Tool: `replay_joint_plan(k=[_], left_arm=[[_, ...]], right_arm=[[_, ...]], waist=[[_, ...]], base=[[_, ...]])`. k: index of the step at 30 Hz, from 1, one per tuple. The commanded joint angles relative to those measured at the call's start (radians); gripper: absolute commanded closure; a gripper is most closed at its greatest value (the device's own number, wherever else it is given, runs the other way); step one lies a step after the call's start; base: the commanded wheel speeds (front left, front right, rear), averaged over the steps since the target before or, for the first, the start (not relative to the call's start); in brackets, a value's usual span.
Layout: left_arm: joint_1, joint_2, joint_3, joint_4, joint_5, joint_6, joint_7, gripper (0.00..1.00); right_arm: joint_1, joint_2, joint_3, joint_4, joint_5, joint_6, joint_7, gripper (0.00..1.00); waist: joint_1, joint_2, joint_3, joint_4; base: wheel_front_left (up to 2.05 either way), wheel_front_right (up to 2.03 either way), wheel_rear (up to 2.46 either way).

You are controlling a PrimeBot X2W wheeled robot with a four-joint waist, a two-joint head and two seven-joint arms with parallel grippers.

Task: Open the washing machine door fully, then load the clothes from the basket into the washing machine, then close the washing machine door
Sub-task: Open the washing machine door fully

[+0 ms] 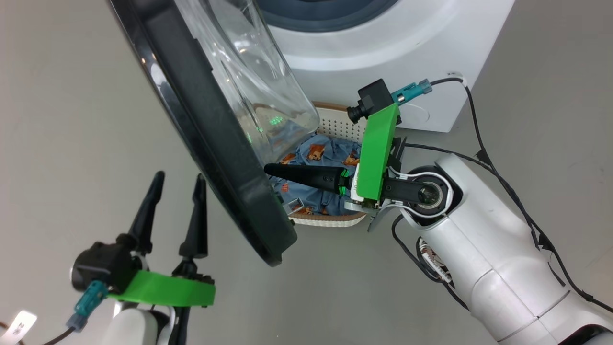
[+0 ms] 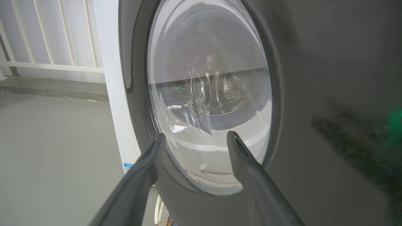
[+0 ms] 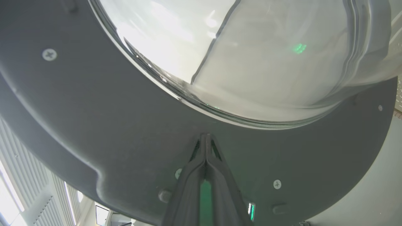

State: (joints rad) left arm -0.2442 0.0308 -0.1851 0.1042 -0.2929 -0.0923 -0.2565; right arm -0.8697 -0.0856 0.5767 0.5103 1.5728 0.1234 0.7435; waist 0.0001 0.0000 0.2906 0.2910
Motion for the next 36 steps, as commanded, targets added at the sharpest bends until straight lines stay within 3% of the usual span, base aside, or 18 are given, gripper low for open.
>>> replay_joint_plan(k=[1, 15, 30, 33, 34, 36], left_arm=[[0.013, 0.019, 0.046, -0.020, 0.012, -0.002, -0.005, 0.00], [0.073, 0.019, 0.149, -0.012, 0.046, -0.014, -0.005, 0.00], [0.154, 0.019, 0.231, -0.031, 0.074, -0.022, -0.005, 0.00], [0.171, 0.019, 0.245, -0.036, 0.076, -0.021, -0.005, 0.00], [0.176, 0.019, 0.250, -0.036, 0.076, -0.021, -0.005, 0.00], [0.182, 0.019, 0.261, -0.037, 0.076, -0.022, -0.005, 0.00]], right_arm=[[-0.009, 0.035, 0.016, -0.021, 0.013, 0.007, -0.017, 1.00], [0.063, 0.034, 0.001, -0.026, 0.053, 0.007, -0.082, 1.00], [0.239, 0.009, -0.092, -0.138, 0.093, 0.007, -0.191, 0.99], [0.280, 0.005, -0.136, -0.179, 0.096, 0.007, -0.249, 0.51], [0.292, 0.003, -0.147, -0.190, 0.093, 0.007, -0.265, 0.00], [0.318, -0.004, -0.157, -0.214, 0.079, 0.007, -0.289, 0.00]], waist=[[-0.0001, 0.0000, -0.010, -0.011], [-0.0001, 0.0000, -0.087, -0.091], [-0.0001, 0.0000, -0.174, -0.190], [-0.0001, 0.0000, -0.187, -0.207], [-0.0001, 0.0000, -0.190, -0.213], [-0.0001, 0.0000, -0.194, -0.224]], base=[[0.00, 0.00, 0.00], [0.00, 0.00, 0.00], [0.00, 0.00, 0.00], [0.00, 0.00, 0.00], [0.00, 0.00, 0.00], [0.00, 0.00, 0.00]])
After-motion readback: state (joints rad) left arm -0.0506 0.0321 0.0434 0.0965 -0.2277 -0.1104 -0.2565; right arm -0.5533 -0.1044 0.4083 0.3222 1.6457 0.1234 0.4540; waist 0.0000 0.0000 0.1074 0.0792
